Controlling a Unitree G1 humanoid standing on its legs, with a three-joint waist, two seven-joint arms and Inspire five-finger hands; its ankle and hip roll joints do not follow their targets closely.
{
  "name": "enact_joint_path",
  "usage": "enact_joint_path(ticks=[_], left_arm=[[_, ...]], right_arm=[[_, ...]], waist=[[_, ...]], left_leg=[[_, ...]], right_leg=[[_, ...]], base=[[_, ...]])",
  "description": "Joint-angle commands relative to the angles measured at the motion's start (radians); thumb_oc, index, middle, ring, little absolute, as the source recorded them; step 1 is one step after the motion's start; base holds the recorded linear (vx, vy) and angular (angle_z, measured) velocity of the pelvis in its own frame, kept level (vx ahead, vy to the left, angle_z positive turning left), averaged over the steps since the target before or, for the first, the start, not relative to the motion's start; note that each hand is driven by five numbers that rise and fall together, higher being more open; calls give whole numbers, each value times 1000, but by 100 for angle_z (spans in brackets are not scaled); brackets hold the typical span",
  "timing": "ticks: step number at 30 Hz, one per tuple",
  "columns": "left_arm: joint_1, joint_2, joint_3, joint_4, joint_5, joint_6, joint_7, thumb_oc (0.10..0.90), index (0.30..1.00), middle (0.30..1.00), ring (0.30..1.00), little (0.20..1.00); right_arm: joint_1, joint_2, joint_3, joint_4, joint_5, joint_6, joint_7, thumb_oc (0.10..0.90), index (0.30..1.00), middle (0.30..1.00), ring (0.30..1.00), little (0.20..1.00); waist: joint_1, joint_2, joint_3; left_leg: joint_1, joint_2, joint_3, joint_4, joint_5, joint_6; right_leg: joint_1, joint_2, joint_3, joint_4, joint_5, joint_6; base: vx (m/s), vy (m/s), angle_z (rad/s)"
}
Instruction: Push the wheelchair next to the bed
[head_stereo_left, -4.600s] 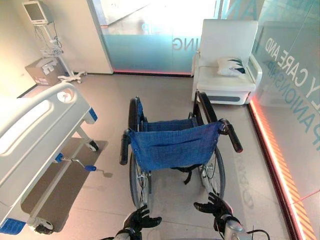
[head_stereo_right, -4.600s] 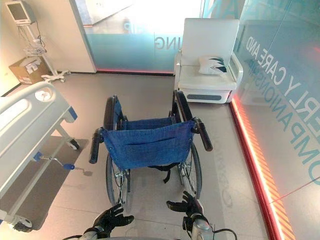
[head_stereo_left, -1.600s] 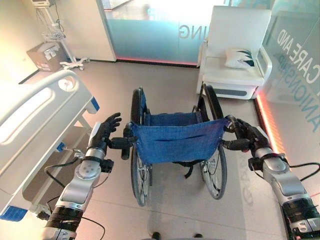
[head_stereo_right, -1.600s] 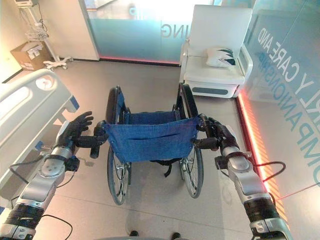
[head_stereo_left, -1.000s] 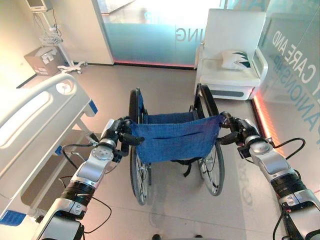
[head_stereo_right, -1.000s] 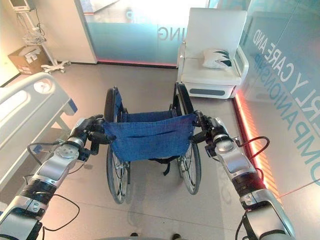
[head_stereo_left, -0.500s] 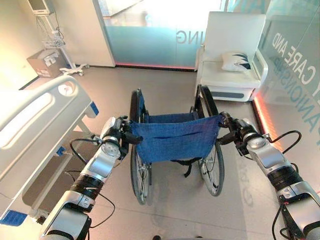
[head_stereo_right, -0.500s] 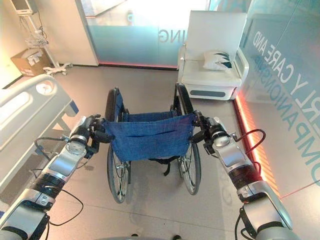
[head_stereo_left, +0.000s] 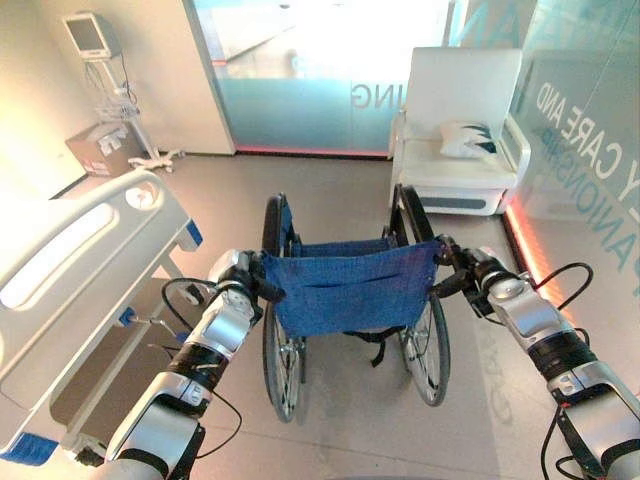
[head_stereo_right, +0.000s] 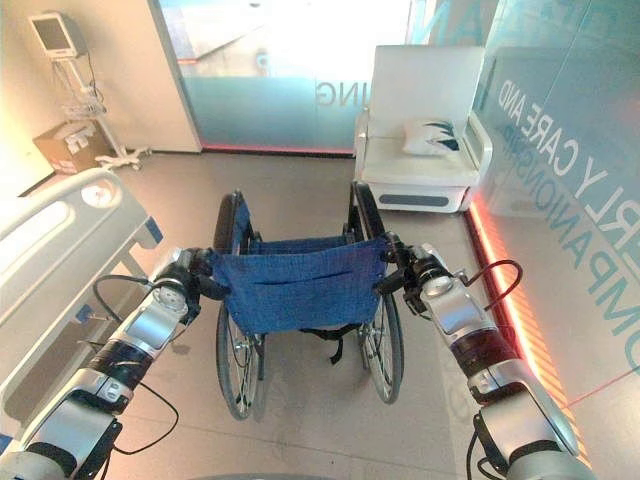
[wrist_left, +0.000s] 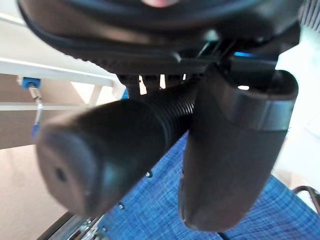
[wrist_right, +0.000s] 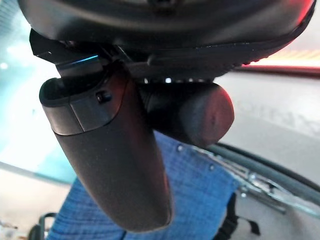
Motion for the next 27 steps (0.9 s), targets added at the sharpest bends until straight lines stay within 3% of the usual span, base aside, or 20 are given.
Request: enact_joint_path(ticks=[1, 7, 8, 9, 10, 11, 12, 20, 27], left_arm=[[41, 78, -66, 216, 35, 134, -72, 800, 900, 900, 900, 900], [-39, 60, -103, 336, 5, 161, -173, 800, 900, 900, 900, 900], [-63, 66, -105, 353, -45, 141, -163, 800, 900, 900, 900, 900], [-70, 67, -104, 357, -57, 135, -155, 800, 900, 900, 900, 900], [-91, 72, -105, 365, -72, 127, -152, 648, 672, 672, 672, 672], [-94, 75, -107, 366, -85, 118, -148, 584, 575, 575, 575, 575], [-101, 77, -105, 366, -108, 96, -137, 400, 300, 300, 300, 300], [-88, 96, -84, 341, -157, -27, -65, 400, 300, 300, 300, 300], [-68, 86, -75, 316, -109, -67, -60, 400, 300, 300, 300, 300]], right_arm=[[-164, 16, 41, 22, -47, -25, 29, 800, 900, 900, 900, 900], [-242, 58, 103, 89, -15, 7, 23, 800, 900, 900, 900, 900], [-254, 65, 118, 103, 3, 11, 27, 646, 669, 669, 669, 669], [-256, 66, 121, 106, 9, 9, 28, 400, 300, 300, 300, 300], [-262, 72, 130, 114, 10, 4, 26, 400, 300, 300, 300, 300], [-263, 73, 133, 118, 12, -1, 27, 400, 300, 300, 300, 300], [-268, 74, 140, 126, 23, -11, 26, 400, 300, 300, 300, 300], [-250, 70, 128, 94, 22, -92, -54, 400, 300, 300, 300, 300], [-268, 69, 125, 67, -76, -88, -65, 400, 300, 300, 300, 300]], waist=[[31, -75, 21], [25, -71, 17], [24, -70, 16], [24, -69, 16], [24, -69, 15], [24, -69, 15], [25, -69, 14], [31, -66, 18], [38, -66, 19]], left_leg=[[-7, -69, 3, 3, -34, 9], [-5, -70, 10, 3, -33, 8], [-4, -70, 11, 3, -33, 8], [-4, -70, 11, 3, -33, 8], [-4, -70, 12, 3, -33, 7], [-4, -70, 12, 3, -33, 7], [-5, -70, 12, 3, -32, 7], [-5, -73, 4, 3, -34, 8], [-1, -77, -4, 3, -38, 13]], right_leg=[[-1, -12, 30, 2, 26, 4], [-2, -14, 36, 2, 27, 5], [-1, -15, 36, 2, 27, 5], [-1, -15, 36, 2, 27, 5], [-1, -15, 36, 2, 27, 5], [-1, -15, 36, 2, 27, 5], [-1, -15, 37, 2, 28, 4], [0, -14, 40, 2, 26, 2], [5, -14, 43, 3, 22, -1]], base=[[0, 0, 0], [5, 2, 0], [0, 0, 0], [0, 0, 0], [0, 0, 0], [0, 0, 0], [0, 0, 0], [8, 7, 2], [35, 29, 3]])
